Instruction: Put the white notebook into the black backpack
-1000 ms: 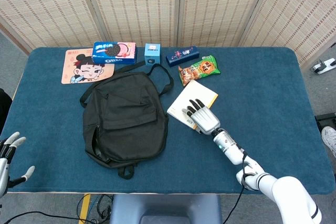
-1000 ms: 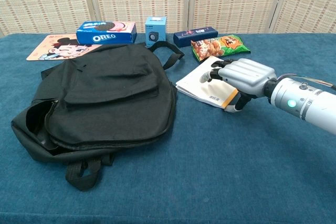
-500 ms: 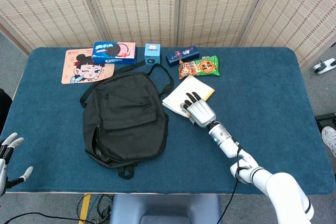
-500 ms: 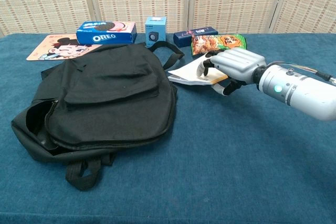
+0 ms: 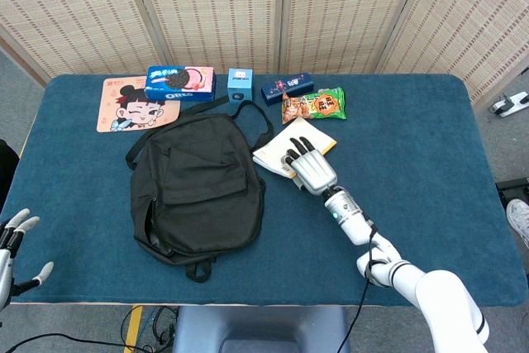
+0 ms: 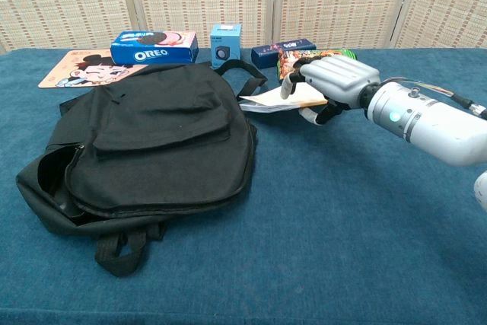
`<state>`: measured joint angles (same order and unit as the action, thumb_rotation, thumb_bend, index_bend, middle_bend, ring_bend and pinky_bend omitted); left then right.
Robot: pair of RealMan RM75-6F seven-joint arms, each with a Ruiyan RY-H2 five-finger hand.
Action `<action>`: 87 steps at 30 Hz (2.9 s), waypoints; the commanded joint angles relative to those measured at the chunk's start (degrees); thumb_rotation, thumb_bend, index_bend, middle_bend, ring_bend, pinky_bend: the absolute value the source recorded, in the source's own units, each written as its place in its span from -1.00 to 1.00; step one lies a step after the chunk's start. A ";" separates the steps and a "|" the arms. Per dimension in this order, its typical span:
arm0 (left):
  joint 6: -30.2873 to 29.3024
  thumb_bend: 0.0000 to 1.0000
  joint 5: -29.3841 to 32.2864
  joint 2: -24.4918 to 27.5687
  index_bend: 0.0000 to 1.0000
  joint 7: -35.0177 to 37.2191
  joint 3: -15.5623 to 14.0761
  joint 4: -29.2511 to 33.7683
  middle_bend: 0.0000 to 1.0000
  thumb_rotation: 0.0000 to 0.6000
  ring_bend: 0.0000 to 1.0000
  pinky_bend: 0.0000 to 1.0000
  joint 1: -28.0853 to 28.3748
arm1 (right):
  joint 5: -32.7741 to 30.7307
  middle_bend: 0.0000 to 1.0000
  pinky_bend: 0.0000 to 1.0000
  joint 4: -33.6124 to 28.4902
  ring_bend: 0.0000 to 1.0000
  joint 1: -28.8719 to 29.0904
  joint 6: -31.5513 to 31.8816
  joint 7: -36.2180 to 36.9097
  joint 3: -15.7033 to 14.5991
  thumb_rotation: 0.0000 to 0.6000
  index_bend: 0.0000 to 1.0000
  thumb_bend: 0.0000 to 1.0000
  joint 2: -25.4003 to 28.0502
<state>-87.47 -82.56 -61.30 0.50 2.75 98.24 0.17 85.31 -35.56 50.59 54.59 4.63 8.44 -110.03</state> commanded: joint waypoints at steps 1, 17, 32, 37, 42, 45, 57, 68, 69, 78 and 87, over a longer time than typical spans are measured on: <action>-0.03 -0.50 0.00 0.07 -0.57 -0.04 0.03 0.08 -0.83 1.00 -0.81 -0.94 0.02 | -0.29 -0.42 -0.83 0.38 -0.85 0.12 0.34 -0.04 0.29 1.00 -0.25 -0.36 -0.30; 0.03 -0.50 0.23 0.08 -0.57 -0.23 0.23 0.27 -0.83 1.00 -0.81 -0.94 0.16 | -0.81 -0.31 -0.83 2.05 -0.79 0.62 0.73 1.77 0.39 1.00 0.09 -0.15 -0.66; 4.32 -0.50 -2.15 3.21 -0.56 2.00 2.09 -0.26 -0.83 1.00 -0.81 -0.94 4.89 | 4.54 -0.24 -0.83 -8.15 -0.71 -2.75 15.12 -2.31 -1.41 1.00 0.17 0.07 9.07; 8.01 -0.50 -5.12 5.25 -0.55 4.27 2.79 0.26 -0.83 1.00 -0.81 -0.94 8.86 | 5.96 -0.23 -0.83 -14.53 -0.69 -4.18 20.88 -4.52 -0.61 1.00 0.17 0.08 14.40; 12.37 -0.50 -9.06 7.38 -0.53 9.06 2.99 1.30 -0.83 1.00 -0.81 -0.94 13.42 | 6.42 -0.21 -0.83 -20.53 -0.68 -5.74 24.48 -6.85 0.30 1.00 0.17 0.08 19.11; 15.29 -0.50 -11.99 7.78 -0.52 12.37 2.99 0.99 -0.83 1.00 -0.81 -0.94 16.82 | 6.78 -0.20 -0.83 -24.02 -0.67 -6.81 26.38 -8.40 0.68 1.00 0.17 0.08 21.96; 28.21 -0.50 -16.48 2.06 -0.49 10.30 1.75 -2.54 -0.83 1.00 -0.77 -0.94 28.63 | 8.22 -0.20 -0.83 -36.87 -0.67 -11.60 31.02 -14.57 0.83 1.00 0.17 0.08 32.01; 36.43 -0.50 -13.10 -7.23 -0.50 3.81 0.97 -8.04 -0.83 1.00 -0.76 -0.94 35.07 | 8.97 -0.20 -0.83 -40.93 -0.67 -14.71 32.69 -15.70 0.68 1.00 0.17 0.09 35.25; 37.08 -0.50 -12.65 -8.20 -0.50 2.75 0.75 -8.61 -0.83 1.00 -0.76 -0.94 35.44 | 9.00 -0.20 -0.83 -41.04 -0.67 -14.93 32.69 -15.72 0.68 1.00 0.17 0.09 35.42; 42.28 -0.50 -8.78 -12.65 -0.58 -4.73 -0.79 -11.58 -0.83 1.00 -0.78 -0.94 37.89 | 9.77 -0.20 -0.84 -41.64 -0.67 -16.08 32.82 -15.35 0.58 1.00 0.17 0.10 35.83; 45.35 -0.50 -1.00 -16.10 -0.72 -12.95 -0.50 -13.53 -0.84 1.00 -0.78 -0.94 38.89 | 9.87 -0.20 -0.83 -41.16 -0.67 -17.01 33.06 -14.55 0.95 1.00 0.17 0.10 35.47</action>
<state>-42.63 -85.05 -76.39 -11.50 2.08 85.26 38.79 95.20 -76.75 33.63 87.62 -9.98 9.35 -74.54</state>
